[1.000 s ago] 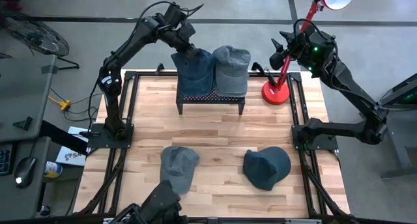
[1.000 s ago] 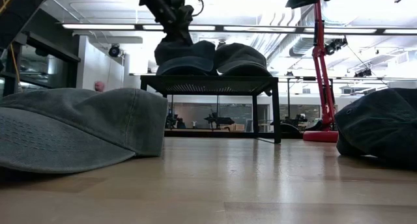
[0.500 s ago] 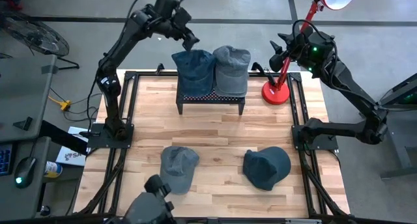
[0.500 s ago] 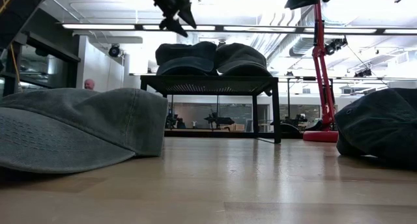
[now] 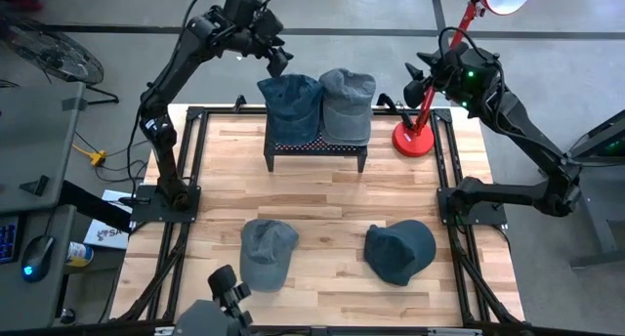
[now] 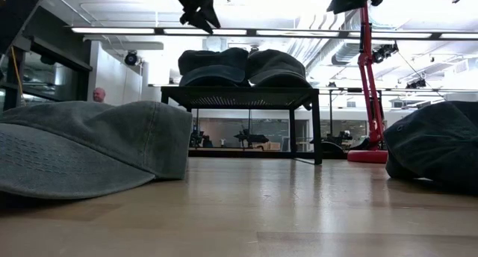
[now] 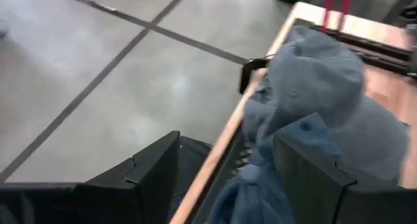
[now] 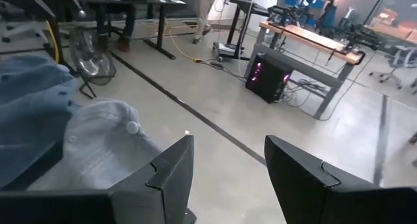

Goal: Pick & Place hat
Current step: Stack the gray cap on the gray cap on the shelf

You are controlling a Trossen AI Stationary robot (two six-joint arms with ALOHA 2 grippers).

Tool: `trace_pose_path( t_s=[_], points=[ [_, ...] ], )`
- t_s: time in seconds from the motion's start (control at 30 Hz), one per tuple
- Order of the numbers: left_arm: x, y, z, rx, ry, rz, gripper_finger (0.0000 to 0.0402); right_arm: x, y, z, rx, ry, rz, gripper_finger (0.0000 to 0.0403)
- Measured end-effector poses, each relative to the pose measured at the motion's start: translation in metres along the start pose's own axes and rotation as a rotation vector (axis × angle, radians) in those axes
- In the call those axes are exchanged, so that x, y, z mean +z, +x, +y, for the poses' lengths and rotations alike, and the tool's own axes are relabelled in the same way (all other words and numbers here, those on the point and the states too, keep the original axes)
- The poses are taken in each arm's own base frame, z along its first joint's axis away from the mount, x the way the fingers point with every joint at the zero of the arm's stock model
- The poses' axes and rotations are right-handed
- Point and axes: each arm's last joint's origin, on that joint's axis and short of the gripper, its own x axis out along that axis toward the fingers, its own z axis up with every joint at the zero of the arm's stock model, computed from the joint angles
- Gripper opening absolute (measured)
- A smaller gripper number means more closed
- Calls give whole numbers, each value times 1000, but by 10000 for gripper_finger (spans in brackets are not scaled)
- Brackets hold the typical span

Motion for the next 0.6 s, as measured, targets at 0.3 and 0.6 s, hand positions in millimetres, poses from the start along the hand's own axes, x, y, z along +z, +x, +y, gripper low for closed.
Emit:
trace_pose_path(
  t_s=[0.3,0.6],
  points=[
    [-10,-1,-6,-123,-16,90,214,0,-1,-1,-26,44,3,181],
    [-13,-28,-11,-152,-13,96,205,-1,-1,2,55,123,5,181]
  ],
)
